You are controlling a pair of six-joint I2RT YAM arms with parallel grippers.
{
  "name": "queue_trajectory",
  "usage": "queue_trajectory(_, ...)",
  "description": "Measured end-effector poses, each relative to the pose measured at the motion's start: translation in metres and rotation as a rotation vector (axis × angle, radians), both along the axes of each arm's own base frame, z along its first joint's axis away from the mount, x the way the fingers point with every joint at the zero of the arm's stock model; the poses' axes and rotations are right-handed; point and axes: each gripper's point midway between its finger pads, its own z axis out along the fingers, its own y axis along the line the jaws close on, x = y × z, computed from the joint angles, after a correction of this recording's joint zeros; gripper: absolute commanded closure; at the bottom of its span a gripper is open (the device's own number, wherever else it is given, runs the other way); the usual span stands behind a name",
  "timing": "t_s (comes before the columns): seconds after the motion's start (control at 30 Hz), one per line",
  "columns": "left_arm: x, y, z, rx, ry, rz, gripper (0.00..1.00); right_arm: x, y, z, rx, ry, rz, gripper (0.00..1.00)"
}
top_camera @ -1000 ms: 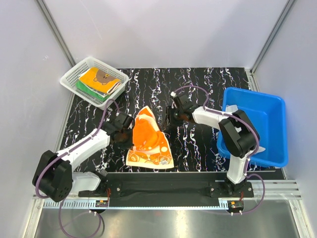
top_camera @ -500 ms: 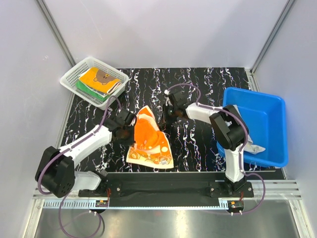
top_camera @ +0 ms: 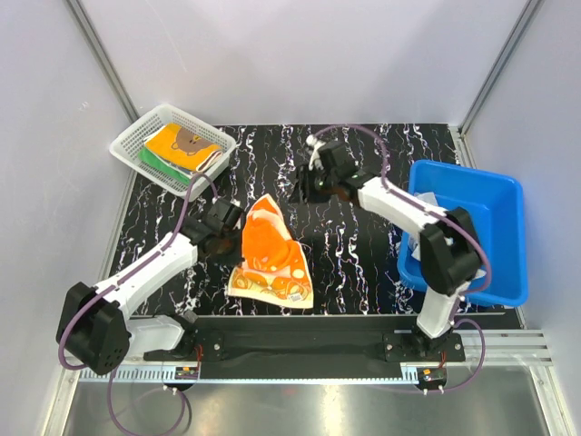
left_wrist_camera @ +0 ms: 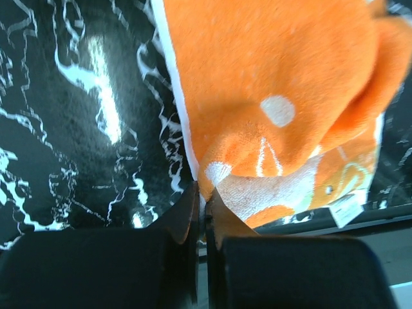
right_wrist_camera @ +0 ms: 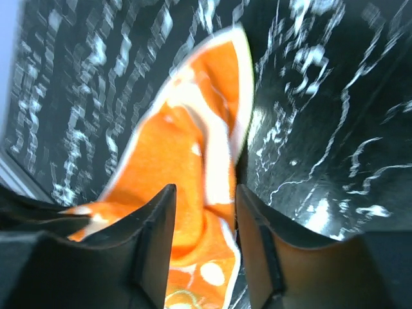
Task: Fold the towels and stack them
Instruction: Flatten out the crumpled towel
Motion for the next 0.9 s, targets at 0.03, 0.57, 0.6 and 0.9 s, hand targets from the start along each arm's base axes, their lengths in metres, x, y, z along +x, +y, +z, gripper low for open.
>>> queue_trajectory(0.03, -0.004, 0.002, -0.004, 0.006, 0.013, -0.001, 1.0, -0.003, 0.005, -0.017, -0.002, 0.038, 0.011, 0.48)
queue_trajectory(0.57, -0.003, -0.005, -0.012, -0.029, 0.012, -0.014, 1.0, -0.019, 0.049, -0.126, 0.044, 0.283, 0.129, 0.58)
queue_trajectory(0.6, -0.003, -0.006, -0.013, -0.029, 0.016, -0.014, 1.0, -0.02, 0.051, -0.127, 0.05, 0.283, 0.135, 0.63)
queue_trajectory(0.9, 0.005, -0.003, -0.011, 0.018, 0.022, -0.016, 1.0, -0.01, 0.043, -0.135, -0.047, 0.274, 0.115, 0.98)
